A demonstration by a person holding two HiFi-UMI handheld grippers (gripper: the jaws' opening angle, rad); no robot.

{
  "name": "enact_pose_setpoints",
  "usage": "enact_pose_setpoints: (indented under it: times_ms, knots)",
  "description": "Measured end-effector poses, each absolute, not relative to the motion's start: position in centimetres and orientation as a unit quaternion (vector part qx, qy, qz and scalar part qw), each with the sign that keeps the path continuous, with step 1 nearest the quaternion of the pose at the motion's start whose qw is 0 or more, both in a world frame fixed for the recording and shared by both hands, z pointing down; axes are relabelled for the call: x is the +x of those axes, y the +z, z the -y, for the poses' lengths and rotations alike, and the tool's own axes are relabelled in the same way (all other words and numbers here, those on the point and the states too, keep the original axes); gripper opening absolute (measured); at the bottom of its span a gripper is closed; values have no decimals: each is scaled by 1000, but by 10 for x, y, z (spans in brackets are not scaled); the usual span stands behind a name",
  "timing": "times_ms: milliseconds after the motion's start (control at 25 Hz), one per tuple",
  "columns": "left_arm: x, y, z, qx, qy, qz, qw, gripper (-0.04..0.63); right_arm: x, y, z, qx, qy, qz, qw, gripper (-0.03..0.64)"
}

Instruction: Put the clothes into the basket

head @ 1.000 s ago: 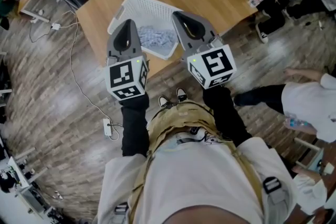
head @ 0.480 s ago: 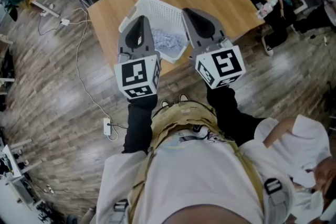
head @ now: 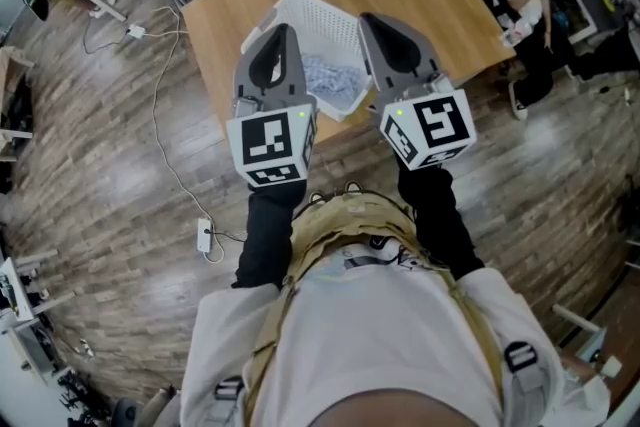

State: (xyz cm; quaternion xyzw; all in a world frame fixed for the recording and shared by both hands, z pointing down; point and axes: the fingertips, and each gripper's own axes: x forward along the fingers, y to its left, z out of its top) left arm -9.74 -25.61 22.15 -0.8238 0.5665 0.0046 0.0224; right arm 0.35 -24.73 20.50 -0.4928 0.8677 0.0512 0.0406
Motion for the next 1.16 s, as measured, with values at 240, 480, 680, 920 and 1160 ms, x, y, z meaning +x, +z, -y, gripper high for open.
enact_pose_setpoints:
  times_ms: [240,480,680,920,1160]
  knots:
    - [-98,220,257,-823,7,-567,28,0,2,203,247,-494,56,-867,42,20]
    - [-94,229,261,-824,1,-565,35,0,4,212,250,-494,54,-866,42,20]
    - [-93,232,259,-825,-2,-564,31,0,5,213,248,-495,53,-866,42,20]
    - [-96,229,261,-824,-1,-566,30,0,2,209,250,-495,51,-866,41,20]
    - [-92,220,265,-824,-1,-566,27,0,8,201,254,-496,51,-866,40,20]
